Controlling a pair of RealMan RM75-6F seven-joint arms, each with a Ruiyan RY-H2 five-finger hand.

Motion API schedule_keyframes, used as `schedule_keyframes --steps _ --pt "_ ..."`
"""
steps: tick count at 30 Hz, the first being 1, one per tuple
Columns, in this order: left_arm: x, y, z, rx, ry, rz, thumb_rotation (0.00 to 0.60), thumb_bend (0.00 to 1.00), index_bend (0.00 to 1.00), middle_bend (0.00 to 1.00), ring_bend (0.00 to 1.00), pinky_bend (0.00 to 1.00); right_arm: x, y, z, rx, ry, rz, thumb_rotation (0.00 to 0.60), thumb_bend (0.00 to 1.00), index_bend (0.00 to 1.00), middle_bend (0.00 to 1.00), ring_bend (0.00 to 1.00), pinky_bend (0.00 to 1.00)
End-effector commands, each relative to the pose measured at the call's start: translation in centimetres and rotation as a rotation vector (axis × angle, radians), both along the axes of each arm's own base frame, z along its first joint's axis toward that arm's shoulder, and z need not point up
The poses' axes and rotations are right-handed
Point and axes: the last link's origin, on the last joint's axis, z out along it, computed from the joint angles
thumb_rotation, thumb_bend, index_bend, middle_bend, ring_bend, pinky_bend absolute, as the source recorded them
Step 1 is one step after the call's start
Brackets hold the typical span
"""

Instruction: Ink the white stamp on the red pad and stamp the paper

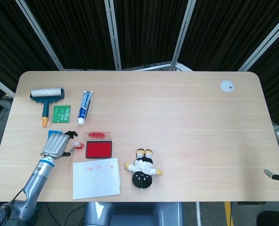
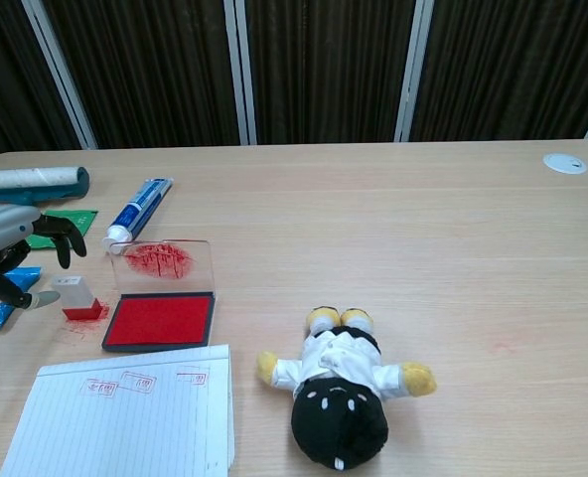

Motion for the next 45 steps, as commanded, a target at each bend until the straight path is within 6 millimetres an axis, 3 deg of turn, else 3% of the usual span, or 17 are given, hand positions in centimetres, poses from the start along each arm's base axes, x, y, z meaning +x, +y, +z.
schedule_keyframes --steps 1,14,45 --pt "-0.1 0.1 -0.3 0.000 0.010 0.002 0.600 0.26 0.33 0.37 0.80 0.84 -0.1 0.0 0.0 0.001 0.001 -0.004 0.600 0.00 0.00 0.00 0.00 0.00" --pt "-0.1 0.5 -1.2 -0.005 0.024 0.006 0.600 0.30 0.37 0.42 0.80 0.85 -0.3 -0.1 -0.2 0.008 0.007 -0.015 0.600 0.00 0.00 0.00 0.00 0.00" --pt "0.2 1.1 -1.3 -0.015 0.031 0.005 0.600 0.40 0.51 0.51 0.80 0.85 -0.7 -0.3 -0.5 0.017 0.016 -0.037 0.600 0.00 0.00 0.00 0.00 0.00"
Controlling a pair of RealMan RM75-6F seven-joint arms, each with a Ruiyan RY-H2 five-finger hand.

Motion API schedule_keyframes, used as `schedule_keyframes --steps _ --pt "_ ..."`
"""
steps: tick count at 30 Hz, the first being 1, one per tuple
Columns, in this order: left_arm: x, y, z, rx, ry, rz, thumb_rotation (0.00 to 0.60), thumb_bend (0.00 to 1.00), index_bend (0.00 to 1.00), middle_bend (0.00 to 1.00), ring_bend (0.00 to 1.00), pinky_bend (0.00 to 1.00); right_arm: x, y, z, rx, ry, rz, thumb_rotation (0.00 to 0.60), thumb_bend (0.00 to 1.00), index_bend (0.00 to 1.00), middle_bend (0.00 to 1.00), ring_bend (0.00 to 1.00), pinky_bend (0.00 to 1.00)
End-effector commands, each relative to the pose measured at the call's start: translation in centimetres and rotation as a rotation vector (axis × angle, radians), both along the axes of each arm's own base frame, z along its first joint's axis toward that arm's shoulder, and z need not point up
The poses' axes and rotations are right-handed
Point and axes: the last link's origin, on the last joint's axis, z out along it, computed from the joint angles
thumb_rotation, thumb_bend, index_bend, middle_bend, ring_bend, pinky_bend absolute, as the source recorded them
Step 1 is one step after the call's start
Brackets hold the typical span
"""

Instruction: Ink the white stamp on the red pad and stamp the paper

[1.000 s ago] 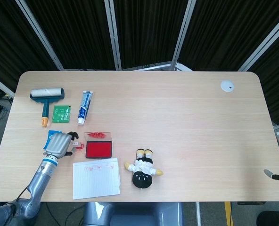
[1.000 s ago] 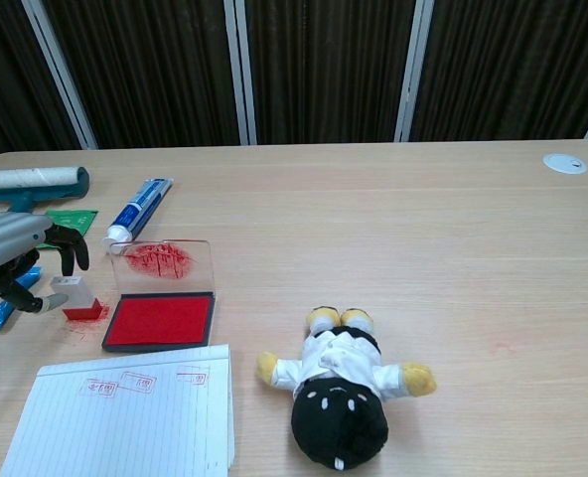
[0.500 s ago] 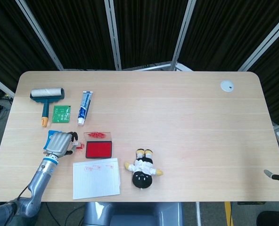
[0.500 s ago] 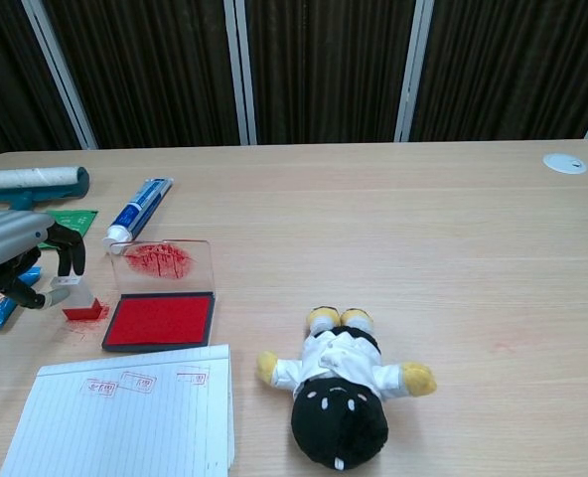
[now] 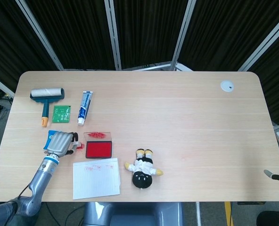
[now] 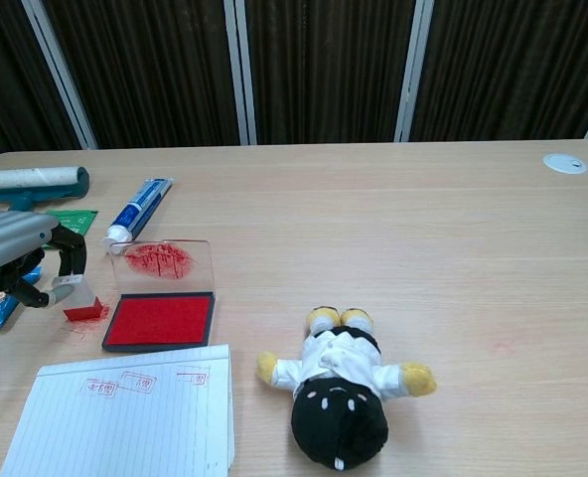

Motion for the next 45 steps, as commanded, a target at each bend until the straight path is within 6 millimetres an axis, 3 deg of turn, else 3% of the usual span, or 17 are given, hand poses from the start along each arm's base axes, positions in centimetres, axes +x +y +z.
schedule_keyframes --steps 1,8,16,29,45 --pt "0.1 0.0 0.1 0.000 -0.003 -0.002 0.600 0.40 0.51 0.51 0.80 0.85 0.0 0.0 0.0 0.000 0.001 -0.001 0.600 0.00 0.00 0.00 0.00 0.00" --pt "1.0 -0.1 1.4 -0.007 -0.040 -0.036 0.600 0.41 0.52 0.52 0.80 0.85 0.0 0.1 0.0 -0.002 -0.002 -0.002 0.600 0.00 0.00 0.00 0.00 0.00" --pt "3.8 -0.7 3.0 -0.020 -0.119 -0.147 0.600 0.41 0.52 0.52 0.81 0.85 0.1 0.1 0.2 -0.005 -0.006 -0.001 0.600 0.00 0.00 0.00 0.00 0.00" --pt "6.0 -0.8 -1.1 -0.112 -0.103 -0.238 0.600 0.42 0.53 0.53 0.81 0.85 -0.5 0.0 0.5 -0.014 -0.011 -0.021 0.600 0.00 0.00 0.00 0.00 0.00" --pt "6.1 -0.9 -2.8 -0.136 -0.070 -0.246 0.600 0.43 0.54 0.53 0.81 0.85 -0.8 -0.1 0.7 -0.020 -0.015 -0.034 0.600 0.00 0.00 0.00 0.00 0.00"
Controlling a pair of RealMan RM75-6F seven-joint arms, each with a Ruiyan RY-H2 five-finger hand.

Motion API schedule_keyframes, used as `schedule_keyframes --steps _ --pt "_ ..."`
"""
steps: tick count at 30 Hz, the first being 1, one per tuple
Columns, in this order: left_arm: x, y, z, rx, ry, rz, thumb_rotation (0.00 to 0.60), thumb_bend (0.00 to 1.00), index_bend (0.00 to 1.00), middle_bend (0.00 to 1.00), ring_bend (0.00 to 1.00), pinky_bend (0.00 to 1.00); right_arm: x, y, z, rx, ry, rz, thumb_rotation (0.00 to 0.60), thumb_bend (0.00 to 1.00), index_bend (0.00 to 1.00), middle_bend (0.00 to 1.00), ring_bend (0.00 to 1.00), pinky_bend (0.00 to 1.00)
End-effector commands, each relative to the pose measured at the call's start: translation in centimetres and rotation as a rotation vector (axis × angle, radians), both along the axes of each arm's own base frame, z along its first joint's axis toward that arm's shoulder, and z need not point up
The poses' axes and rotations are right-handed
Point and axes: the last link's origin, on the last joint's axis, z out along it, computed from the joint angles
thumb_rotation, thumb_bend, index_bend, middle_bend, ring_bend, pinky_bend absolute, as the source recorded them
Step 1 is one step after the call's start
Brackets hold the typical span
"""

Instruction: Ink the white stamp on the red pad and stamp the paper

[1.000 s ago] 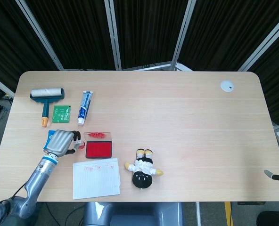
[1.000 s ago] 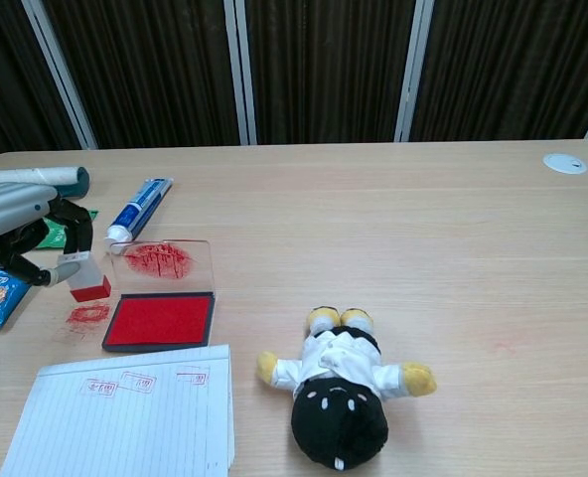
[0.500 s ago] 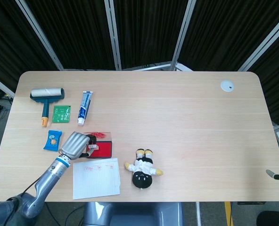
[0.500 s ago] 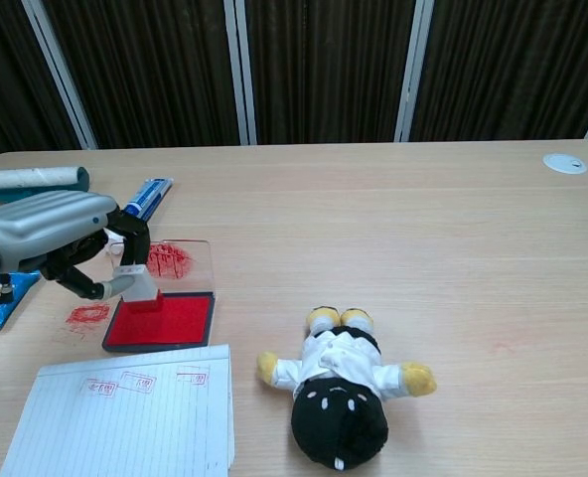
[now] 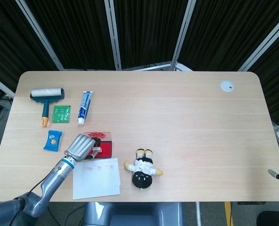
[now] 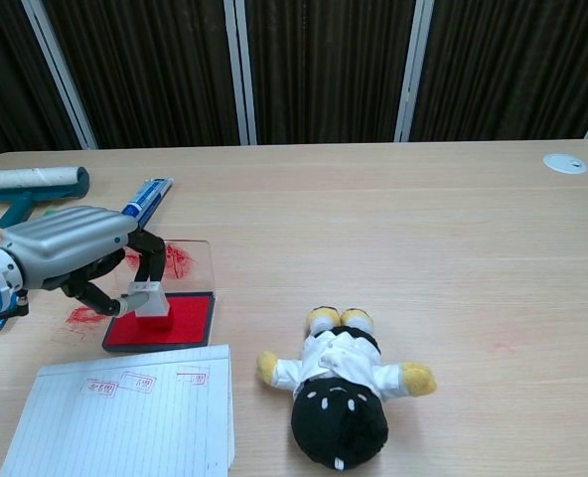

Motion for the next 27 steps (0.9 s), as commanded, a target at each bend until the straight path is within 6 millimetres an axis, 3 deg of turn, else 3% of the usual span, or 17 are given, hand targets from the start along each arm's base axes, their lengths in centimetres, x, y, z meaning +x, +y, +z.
schedule_keyframes --steps 1,15,27 --pt "-0.3 0.0 -0.4 -0.010 0.001 0.015 0.600 0.43 0.54 0.53 0.81 0.85 0.0 0.0 0.0 0.001 0.001 -0.002 0.600 0.00 0.00 0.00 0.00 0.00" --pt "-1.2 -0.1 -1.7 -0.030 0.013 0.029 0.600 0.43 0.55 0.54 0.81 0.85 -0.2 -0.1 0.0 0.002 0.001 -0.010 0.600 0.00 0.00 0.00 0.00 0.00" --pt "-1.2 -0.1 -1.4 -0.020 0.002 0.027 0.600 0.44 0.55 0.54 0.81 0.85 -0.2 -0.1 0.0 0.003 -0.001 -0.014 0.600 0.00 0.00 0.00 0.00 0.00"
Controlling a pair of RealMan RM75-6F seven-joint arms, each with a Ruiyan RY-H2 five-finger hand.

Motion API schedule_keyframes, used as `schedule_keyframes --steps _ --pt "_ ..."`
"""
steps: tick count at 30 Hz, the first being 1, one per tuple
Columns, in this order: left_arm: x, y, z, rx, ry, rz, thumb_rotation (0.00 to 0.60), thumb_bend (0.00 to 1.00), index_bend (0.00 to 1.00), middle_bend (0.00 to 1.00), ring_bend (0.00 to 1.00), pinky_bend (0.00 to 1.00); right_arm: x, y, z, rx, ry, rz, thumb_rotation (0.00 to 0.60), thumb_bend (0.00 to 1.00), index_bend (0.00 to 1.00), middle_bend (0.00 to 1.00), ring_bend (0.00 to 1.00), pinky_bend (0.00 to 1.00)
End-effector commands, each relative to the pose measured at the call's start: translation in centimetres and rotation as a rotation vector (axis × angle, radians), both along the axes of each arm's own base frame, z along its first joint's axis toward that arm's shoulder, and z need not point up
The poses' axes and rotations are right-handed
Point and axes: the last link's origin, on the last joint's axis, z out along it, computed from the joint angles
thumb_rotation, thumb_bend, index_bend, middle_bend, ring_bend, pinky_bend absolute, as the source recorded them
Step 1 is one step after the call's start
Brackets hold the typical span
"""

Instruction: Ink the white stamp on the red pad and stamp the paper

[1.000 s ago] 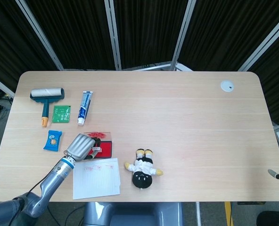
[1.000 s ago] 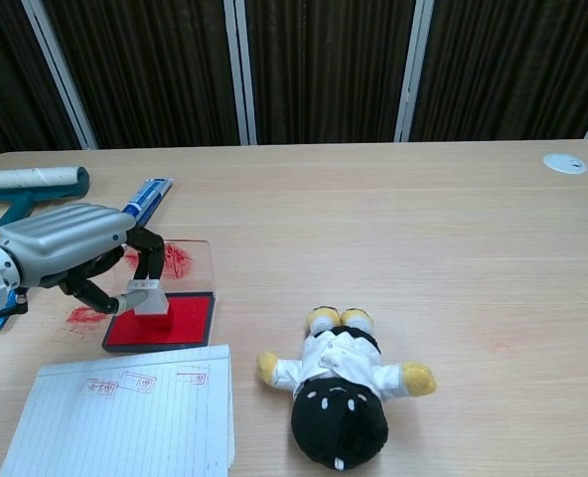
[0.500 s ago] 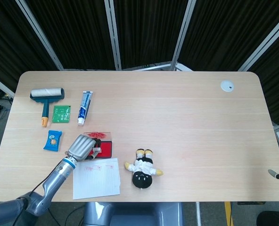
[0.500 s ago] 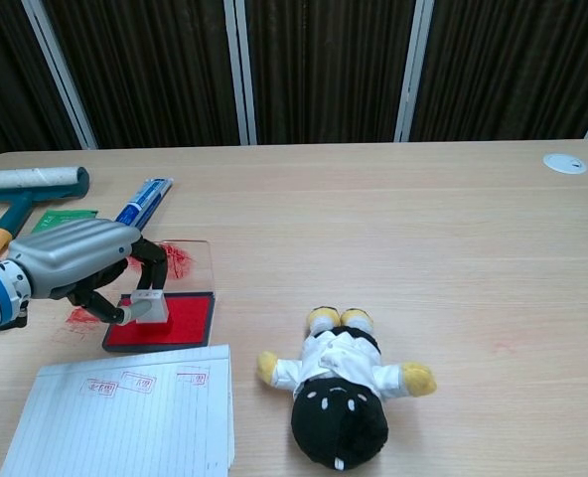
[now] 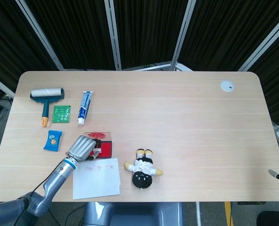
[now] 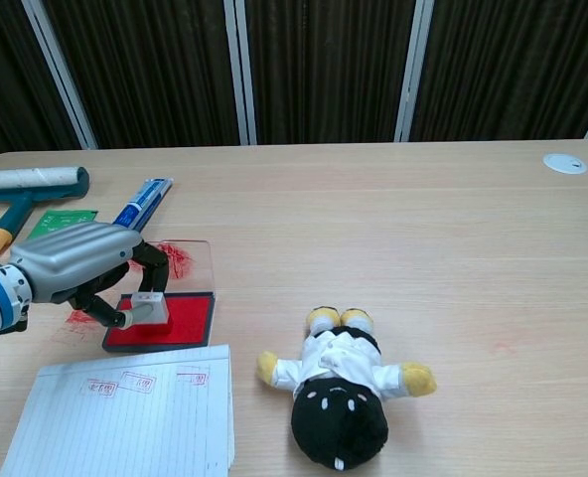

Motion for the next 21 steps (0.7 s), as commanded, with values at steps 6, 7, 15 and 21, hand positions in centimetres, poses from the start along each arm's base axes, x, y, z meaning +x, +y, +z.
schedule_keyframes --steps 6,7,15,21 --pt "1.0 0.1 1.5 0.028 -0.062 -0.007 0.600 0.44 0.55 0.54 0.81 0.85 0.0 0.0 0.0 -0.001 -0.004 0.000 0.600 0.00 0.00 0.00 0.00 0.00" --pt "1.4 0.1 2.0 0.035 -0.080 -0.014 0.600 0.44 0.55 0.54 0.81 0.84 0.0 0.0 0.1 -0.001 -0.005 0.000 0.600 0.00 0.00 0.00 0.00 0.00" --pt "4.3 -1.6 4.9 0.035 -0.171 -0.079 0.600 0.44 0.56 0.55 0.81 0.84 0.1 0.1 0.2 -0.003 -0.010 0.003 0.600 0.00 0.00 0.00 0.00 0.00" --pt "5.3 -4.2 3.4 -0.038 -0.143 -0.132 0.600 0.44 0.56 0.55 0.81 0.85 0.1 0.2 0.3 -0.004 -0.013 0.005 0.600 0.00 0.00 0.00 0.00 0.00"
